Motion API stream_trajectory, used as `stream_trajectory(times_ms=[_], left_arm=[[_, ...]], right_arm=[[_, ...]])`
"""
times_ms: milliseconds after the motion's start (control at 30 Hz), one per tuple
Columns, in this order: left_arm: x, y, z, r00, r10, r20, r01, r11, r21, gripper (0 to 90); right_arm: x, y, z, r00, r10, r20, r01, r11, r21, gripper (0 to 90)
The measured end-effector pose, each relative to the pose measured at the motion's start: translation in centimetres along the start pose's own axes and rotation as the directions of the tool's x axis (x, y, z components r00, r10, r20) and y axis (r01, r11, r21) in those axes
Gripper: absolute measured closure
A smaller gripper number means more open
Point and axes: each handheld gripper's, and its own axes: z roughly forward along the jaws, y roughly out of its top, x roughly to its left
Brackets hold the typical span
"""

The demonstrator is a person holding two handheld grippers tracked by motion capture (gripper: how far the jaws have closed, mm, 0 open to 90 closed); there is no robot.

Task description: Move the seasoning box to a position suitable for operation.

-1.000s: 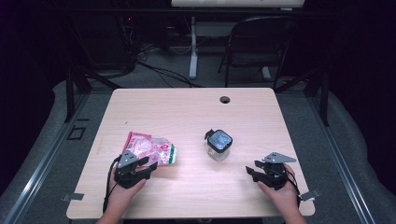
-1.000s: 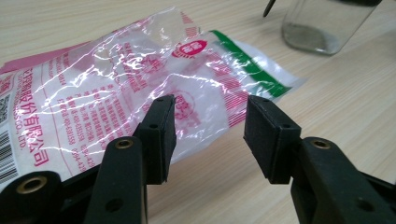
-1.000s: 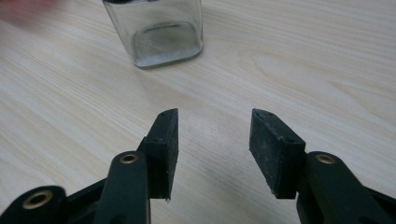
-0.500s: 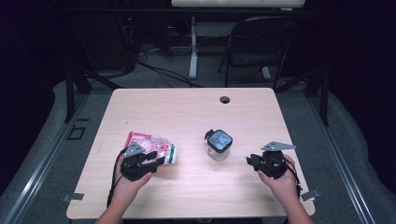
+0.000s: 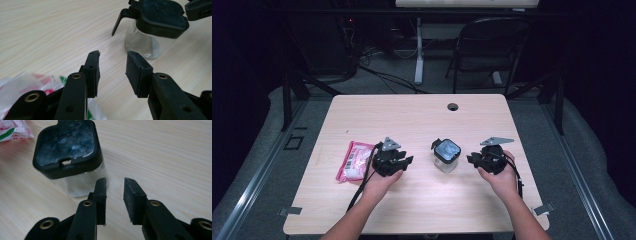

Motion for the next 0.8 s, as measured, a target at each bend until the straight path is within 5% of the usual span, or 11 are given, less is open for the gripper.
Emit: stream_trajectory(times_ms=[533, 800], left_arm=[[-1.1, 2.2, 5.3, 0.9996, -0.022, -0.02, 0.023, 0.9992, 0.032, 62.0], [-1.5, 2.4, 7.1, 0.9994, -0.033, -0.012, 0.033, 0.999, 0.03, 63.7]], right_arm=[[-0.8, 2.3, 2.4, 0.9995, 0.027, 0.017, -0.027, 0.999, -0.03, 70.8], [-0.4, 2.8, 3.4, 0.9995, -0.001, 0.031, 0.002, 1.0, -0.027, 70.1]])
